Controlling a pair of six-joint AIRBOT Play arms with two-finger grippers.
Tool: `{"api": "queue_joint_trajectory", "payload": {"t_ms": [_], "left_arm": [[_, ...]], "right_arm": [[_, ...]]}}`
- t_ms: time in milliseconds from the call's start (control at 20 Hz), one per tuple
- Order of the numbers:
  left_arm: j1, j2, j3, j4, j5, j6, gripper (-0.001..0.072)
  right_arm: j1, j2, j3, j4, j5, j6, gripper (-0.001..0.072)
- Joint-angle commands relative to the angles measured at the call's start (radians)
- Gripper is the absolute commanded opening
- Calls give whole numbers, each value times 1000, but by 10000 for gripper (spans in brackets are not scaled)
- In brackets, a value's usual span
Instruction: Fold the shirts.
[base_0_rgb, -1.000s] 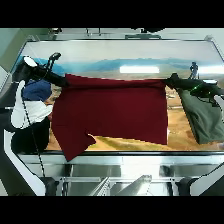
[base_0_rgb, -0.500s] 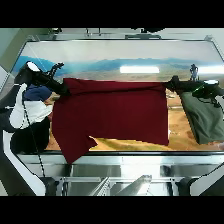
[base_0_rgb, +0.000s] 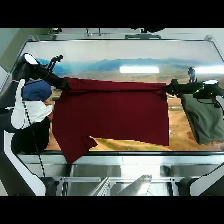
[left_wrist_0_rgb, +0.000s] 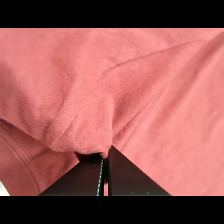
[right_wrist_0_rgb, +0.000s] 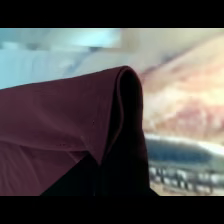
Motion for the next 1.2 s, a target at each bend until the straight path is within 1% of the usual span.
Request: {"api": "queue_joint_trajectory", "payload": {"t_ms": [0, 300, 450, 550, 650, 800, 900, 1150], "left_arm": [[0, 16, 13, -3, -53, -23, 25], [1, 99, 11, -3, -99, -27, 25], [3, 102, -29, -2, -109, -27, 25], [8, 100, -109, 9, -83, -26, 25], [19, 99, -184, 10, -14, -6, 24], [51, 99, -229, 7, 59, -2, 25], [68, 99, -248, 5, 58, -2, 25], [56, 98, -257, 6, 55, 9, 24]], "right_arm": [[-1, 15, 1, -1, 61, 4, 20], [-32, 55, 1, -6, 161, 16, 20], [-38, 55, 1, -85, 177, 50, 20], [-37, 54, 1, -166, 174, 76, 20], [-36, 54, 0, -224, 168, 84, 20], [-36, 54, 0, -259, 139, 98, 20], [-31, 54, 0, -258, 124, 97, 20], [-5, 53, 0, -263, 113, 97, 20]]}}
